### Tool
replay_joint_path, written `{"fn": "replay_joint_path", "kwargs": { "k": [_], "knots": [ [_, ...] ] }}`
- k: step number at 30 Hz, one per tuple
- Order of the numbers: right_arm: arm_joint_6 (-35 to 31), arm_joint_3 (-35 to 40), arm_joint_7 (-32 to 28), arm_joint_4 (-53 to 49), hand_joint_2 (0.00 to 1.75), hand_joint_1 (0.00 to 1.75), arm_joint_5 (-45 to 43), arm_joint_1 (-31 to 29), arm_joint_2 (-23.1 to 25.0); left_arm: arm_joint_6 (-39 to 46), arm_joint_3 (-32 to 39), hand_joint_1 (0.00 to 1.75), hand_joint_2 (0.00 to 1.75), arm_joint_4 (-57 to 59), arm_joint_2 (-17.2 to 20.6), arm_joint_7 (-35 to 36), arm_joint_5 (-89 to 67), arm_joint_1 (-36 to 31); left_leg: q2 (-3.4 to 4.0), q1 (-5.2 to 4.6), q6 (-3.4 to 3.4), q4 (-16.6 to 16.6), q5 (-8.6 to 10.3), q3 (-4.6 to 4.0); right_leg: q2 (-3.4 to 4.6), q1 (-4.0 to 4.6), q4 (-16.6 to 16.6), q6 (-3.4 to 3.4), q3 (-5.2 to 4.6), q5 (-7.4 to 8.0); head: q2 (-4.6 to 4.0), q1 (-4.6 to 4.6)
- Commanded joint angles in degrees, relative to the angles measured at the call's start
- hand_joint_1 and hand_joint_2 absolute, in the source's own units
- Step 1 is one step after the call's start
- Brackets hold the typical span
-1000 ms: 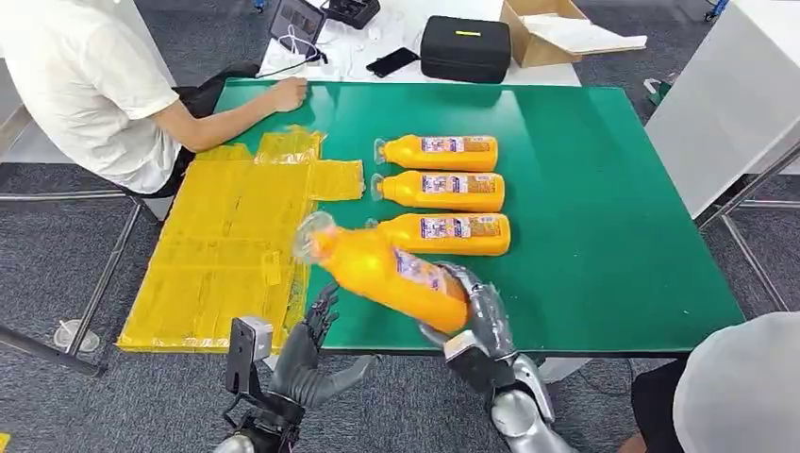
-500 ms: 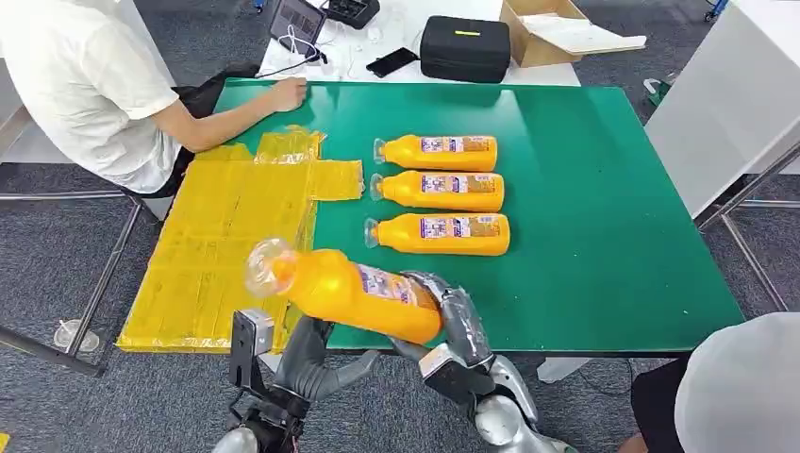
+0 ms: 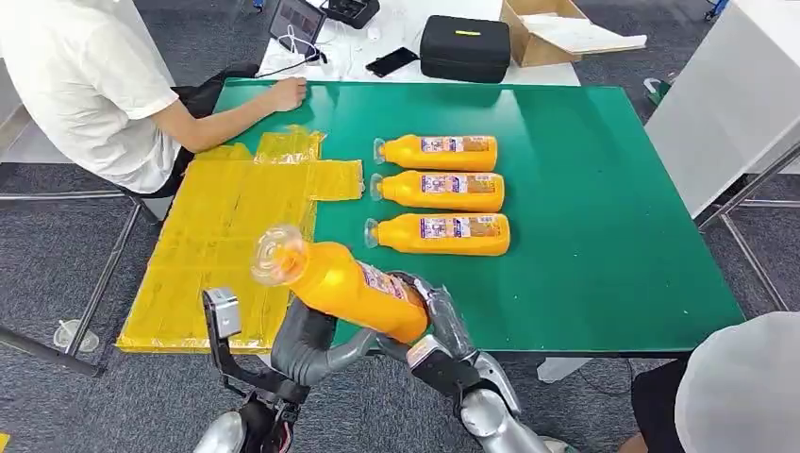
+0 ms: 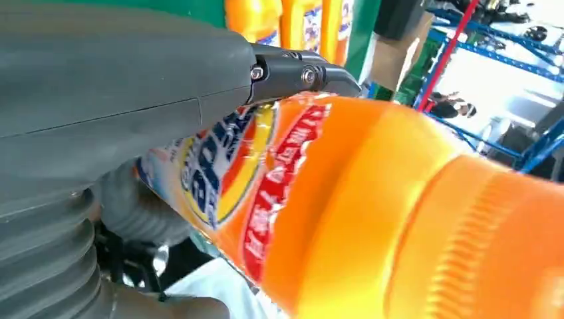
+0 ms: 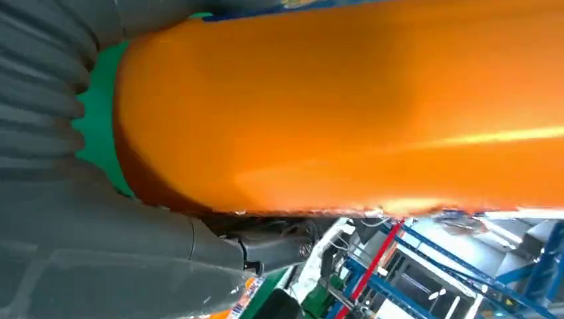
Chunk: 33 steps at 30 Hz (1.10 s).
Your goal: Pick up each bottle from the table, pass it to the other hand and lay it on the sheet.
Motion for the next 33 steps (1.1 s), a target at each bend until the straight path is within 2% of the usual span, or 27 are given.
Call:
{"fn": "replay_joint_path", "kwargs": {
  "k": [1, 4, 7, 10, 11, 14, 18, 27, 33],
  "knots": [
    [-0.1, 0.8, 0.1, 6.2, 1.75, 1.75, -0.2, -2.8, 0.4, -0.4, -1.4, 0.00, 1.75, -0.2, 2.0, 0.3, 0.2, -1.7, 0.05, 0.00, 0.03, 0.0, -0.05, 0.21, -0.02, 0.02, 0.0, -0.07, 0.20, -0.05, 0.00, 0.00],
    [0.0, 0.9, 0.2, 6.7, 1.75, 1.75, -0.2, -3.1, 0.5, -0.7, -1.7, 0.00, 1.75, 0.2, 1.9, 0.2, 0.6, -2.2, 0.12, -0.04, 0.08, -0.1, -0.17, 0.49, -0.01, 0.01, 0.0, -0.13, 0.46, -0.15, 0.00, 0.00],
    [-0.6, 0.8, 0.4, 7.6, 1.75, 1.75, 0.6, -3.5, 0.2, -1.7, -2.6, 0.00, 1.75, -0.5, 2.4, -0.7, 0.5, -2.9, 0.04, -0.02, 0.05, 0.0, -0.07, 0.26, -0.04, 0.02, 0.0, -0.08, 0.26, -0.07, 0.00, 0.00],
    [-1.6, 0.0, 0.3, 7.8, 1.75, 1.75, 1.1, -3.6, 0.4, -2.3, -2.8, 0.00, 1.75, -0.7, 2.4, -0.3, 1.2, -3.1, 0.08, -0.05, 0.07, 0.0, -0.15, 0.46, -0.05, 0.00, 0.0, -0.14, 0.43, -0.16, 0.00, 0.00],
    [-2.2, 0.4, 0.5, 8.2, 1.75, 1.75, 2.0, -3.8, 0.4, -1.3, -2.3, 0.00, 1.75, -0.1, 1.8, 0.0, 1.5, -3.2, 0.04, -0.02, 0.04, 0.0, -0.07, 0.25, -0.04, 0.01, 0.0, -0.09, 0.24, -0.07, 0.00, -0.02],
    [-2.5, 1.6, 1.0, 9.8, 1.75, 1.75, 3.0, -4.3, 1.4, 1.9, -1.9, 0.00, 1.75, 1.6, 0.7, 0.2, 1.0, -4.5, 0.07, -0.03, 0.08, 0.0, -0.16, 0.47, -0.06, 0.02, 0.0, -0.14, 0.45, -0.16, 0.00, 0.00],
    [-4.4, 2.8, 1.2, 10.8, 1.75, 1.75, 4.0, -4.5, 2.4, 5.5, -1.8, 0.00, 1.75, 4.1, -0.2, 0.5, 0.2, -5.7, 0.04, 0.00, 0.04, 0.0, -0.07, 0.31, -0.05, 0.03, 0.0, -0.09, 0.29, -0.08, 0.00, 0.00],
    [-6.1, 6.5, 1.7, 11.0, 1.75, 1.75, 2.3, -5.7, 3.3, 15.5, -1.6, 0.00, 1.75, 7.6, -3.6, -4.3, -2.1, -8.6, 0.02, -0.02, 0.07, 0.0, -0.10, 0.36, -0.08, 0.02, 0.0, -0.10, 0.36, -0.11, 0.00, 0.00],
    [-6.0, 8.4, 1.5, 11.8, 1.75, 1.75, 1.8, -6.9, 3.5, 17.5, -2.4, 0.00, 1.75, 8.4, -3.9, -4.8, -0.4, -10.1, -0.02, -0.02, 0.04, -0.1, -0.04, 0.25, -0.10, 0.01, 0.0, -0.08, 0.26, -0.07, 0.00, 0.00]
  ]
}}
